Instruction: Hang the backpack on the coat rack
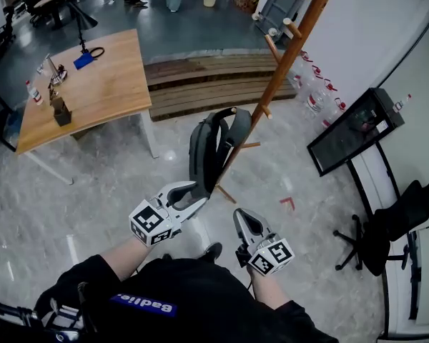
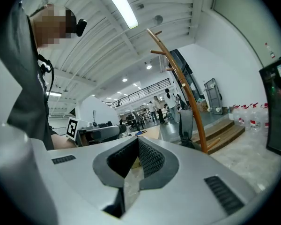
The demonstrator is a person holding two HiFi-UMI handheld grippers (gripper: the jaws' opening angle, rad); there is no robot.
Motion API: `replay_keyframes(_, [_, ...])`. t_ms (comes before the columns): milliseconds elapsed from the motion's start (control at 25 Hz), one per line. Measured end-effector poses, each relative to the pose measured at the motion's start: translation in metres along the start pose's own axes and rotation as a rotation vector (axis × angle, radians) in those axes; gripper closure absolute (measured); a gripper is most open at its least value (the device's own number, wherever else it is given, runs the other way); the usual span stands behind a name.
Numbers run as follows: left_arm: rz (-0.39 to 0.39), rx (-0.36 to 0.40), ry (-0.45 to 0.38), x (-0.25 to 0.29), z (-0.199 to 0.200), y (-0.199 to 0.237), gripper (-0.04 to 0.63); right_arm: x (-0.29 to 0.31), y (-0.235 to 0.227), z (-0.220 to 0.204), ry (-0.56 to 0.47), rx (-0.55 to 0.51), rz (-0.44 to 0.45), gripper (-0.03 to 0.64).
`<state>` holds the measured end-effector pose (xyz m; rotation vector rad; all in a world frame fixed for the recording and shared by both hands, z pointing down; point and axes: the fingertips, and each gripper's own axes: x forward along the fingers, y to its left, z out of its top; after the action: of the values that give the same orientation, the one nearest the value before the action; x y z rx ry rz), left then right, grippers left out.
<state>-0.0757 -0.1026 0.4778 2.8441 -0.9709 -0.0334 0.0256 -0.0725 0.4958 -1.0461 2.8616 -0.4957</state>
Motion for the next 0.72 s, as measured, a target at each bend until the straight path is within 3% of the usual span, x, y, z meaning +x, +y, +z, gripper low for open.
replay_keyframes(240, [-0.046, 0.000, -0.012, -0.055, -0.005, -0.045, 0.490, 0.003, 0.064, -0.014, 0.011, -0.002, 0.015, 0.611])
replay_keyframes(480, [-0.023, -0.021, -0.060, -0.077, 0.008, -0.082, 0.586, -0.004, 0.096, -0.007, 0.006, -0.049, 0.080, 0.611])
replay_keyframes(720, [-0.023, -0.044, -0.064, -0.058, 0.009, -0.123, 0.586, -0.035, 0.099, 0.002, 0.008, -0.100, 0.115, 0.611])
